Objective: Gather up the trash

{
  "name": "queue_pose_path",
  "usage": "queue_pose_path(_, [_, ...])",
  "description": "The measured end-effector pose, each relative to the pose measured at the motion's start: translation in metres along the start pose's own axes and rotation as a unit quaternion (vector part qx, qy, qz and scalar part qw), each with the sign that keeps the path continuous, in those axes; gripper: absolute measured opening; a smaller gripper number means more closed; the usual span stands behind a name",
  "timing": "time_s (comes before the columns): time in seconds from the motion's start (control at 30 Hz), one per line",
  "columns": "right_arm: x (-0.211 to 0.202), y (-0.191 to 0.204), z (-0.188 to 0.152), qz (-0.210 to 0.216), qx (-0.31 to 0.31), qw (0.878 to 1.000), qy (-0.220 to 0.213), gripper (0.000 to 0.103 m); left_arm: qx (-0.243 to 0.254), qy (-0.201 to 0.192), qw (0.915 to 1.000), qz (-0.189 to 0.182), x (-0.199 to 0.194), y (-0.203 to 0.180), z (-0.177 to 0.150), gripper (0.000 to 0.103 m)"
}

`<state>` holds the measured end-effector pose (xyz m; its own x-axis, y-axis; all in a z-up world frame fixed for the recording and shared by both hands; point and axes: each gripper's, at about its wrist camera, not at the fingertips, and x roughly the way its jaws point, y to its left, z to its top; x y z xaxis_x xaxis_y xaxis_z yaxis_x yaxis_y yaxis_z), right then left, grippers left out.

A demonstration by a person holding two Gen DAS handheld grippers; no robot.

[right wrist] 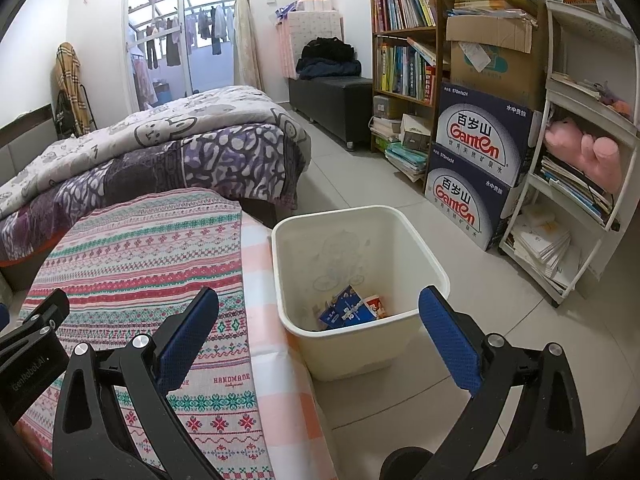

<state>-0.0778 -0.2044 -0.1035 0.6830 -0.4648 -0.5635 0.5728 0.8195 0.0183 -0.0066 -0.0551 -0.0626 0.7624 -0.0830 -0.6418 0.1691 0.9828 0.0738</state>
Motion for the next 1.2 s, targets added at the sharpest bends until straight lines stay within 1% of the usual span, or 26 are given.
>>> queue_pose_path(0.17, [0.001, -0.001, 0.001, 0.002, -0.001, 1.0, 0.006, 0.096, 0.01, -0.005, 0.9999, -0.007, -0.001, -0.003, -0.001, 0.096])
queue_pose_path(0.47, [0.001, -0.001, 0.001, 0.003, -0.002, 1.0, 0.007, 0.096, 0.025, -0.015, 0.9994, -0.016, -0.003, -0.01, -0.003, 0.092])
queue_pose_path(0.83, [0.001, -0.003, 0.003, 0.003, 0.0, 1.0, 0.009, 0.096, 0.015, -0.005, 0.9996, -0.025, 0.0, -0.008, -0.001, 0.091])
queue_pose_path(1.03, [0.002, -0.003, 0.003, 0.002, 0.0, 1.0, 0.009, 0.096, 0.005, 0.011, 0.9997, -0.023, 0.006, -0.003, -0.001, 0.092])
queue_pose_path(1.2, [0.001, -0.004, 0.003, 0.003, 0.001, 1.0, 0.01, 0.096, 0.008, 0.015, 0.9997, -0.019, 0.008, -0.003, -0.003, 0.092])
